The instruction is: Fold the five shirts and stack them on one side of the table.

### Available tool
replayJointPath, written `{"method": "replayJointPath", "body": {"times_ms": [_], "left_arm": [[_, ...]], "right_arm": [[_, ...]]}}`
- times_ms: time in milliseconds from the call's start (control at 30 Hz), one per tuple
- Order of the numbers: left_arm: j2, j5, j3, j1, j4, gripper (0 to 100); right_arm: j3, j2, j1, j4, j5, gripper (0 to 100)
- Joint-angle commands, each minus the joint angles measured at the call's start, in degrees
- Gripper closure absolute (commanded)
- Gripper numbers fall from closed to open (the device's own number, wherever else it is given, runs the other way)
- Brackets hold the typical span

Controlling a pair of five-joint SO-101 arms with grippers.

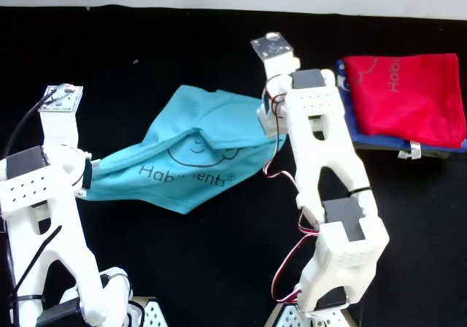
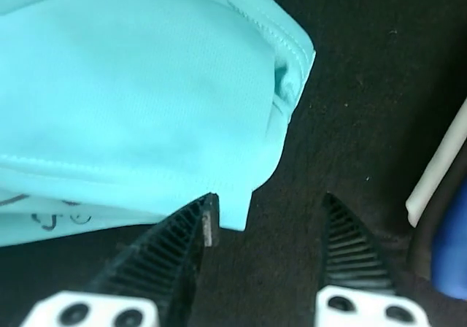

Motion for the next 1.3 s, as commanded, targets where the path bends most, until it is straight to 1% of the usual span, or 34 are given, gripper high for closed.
{"method": "replayJointPath", "body": {"times_ms": [0, 167, 267, 467, 533, 633, 667, 700, 767, 933, 1133, 1267], "left_arm": [[-1.3, -0.5, -0.4, -0.5, -0.4, 99], [-1.4, -0.5, -0.5, -0.4, -0.5, 99], [-1.4, -0.5, -0.4, -0.4, -0.4, 99], [-1.5, -0.5, -0.3, -0.4, -0.4, 99], [-1.5, -0.5, -0.3, -0.4, -0.4, 99], [-1.5, -0.5, -0.3, -0.4, -0.4, 99], [-1.5, -0.5, -0.3, -0.4, -0.5, 99], [-1.5, -0.5, -0.3, -0.4, -0.6, 99], [-1.3, -0.5, -0.4, -0.4, -0.7, 99], [-1.1, -0.5, -0.6, -0.4, -0.7, 99], [-1.3, -0.5, -0.7, -0.4, -0.7, 99], [-1.1, -0.4, -0.3, 1.1, -0.4, 99]], "right_arm": [[0.1, -2.8, 0.4, -1.7, 0.4, 77.9], [1.9, 1.4, -0.7, -4.5, -3.3, 77.9], [0.3, 6.0, -2.2, -4.8, -3.6, 77.9], [-5.7, 11.8, -2.5, -4.8, -3.6, 78.2], [-7.0, 12.7, -2.5, -4.6, -3.6, 83.2], [-8.0, 13.0, -2.5, -2.9, -3.6, 98.9], [-8.0, 12.9, -2.5, -2.4, -3.6, 99.4], [-8.0, 12.7, -2.5, -1.8, -3.6, 97.6], [-8.4, 12.6, -2.2, -0.4, -3.6, 99.3], [-16.0, 12.6, -0.7, 6.7, -3.7, 99.2], [-29.0, 12.7, 4.6, 19.8, -3.7, 99.2], [-29.6, 13.0, 6.4, 26.0, -3.3, 99.2]]}}
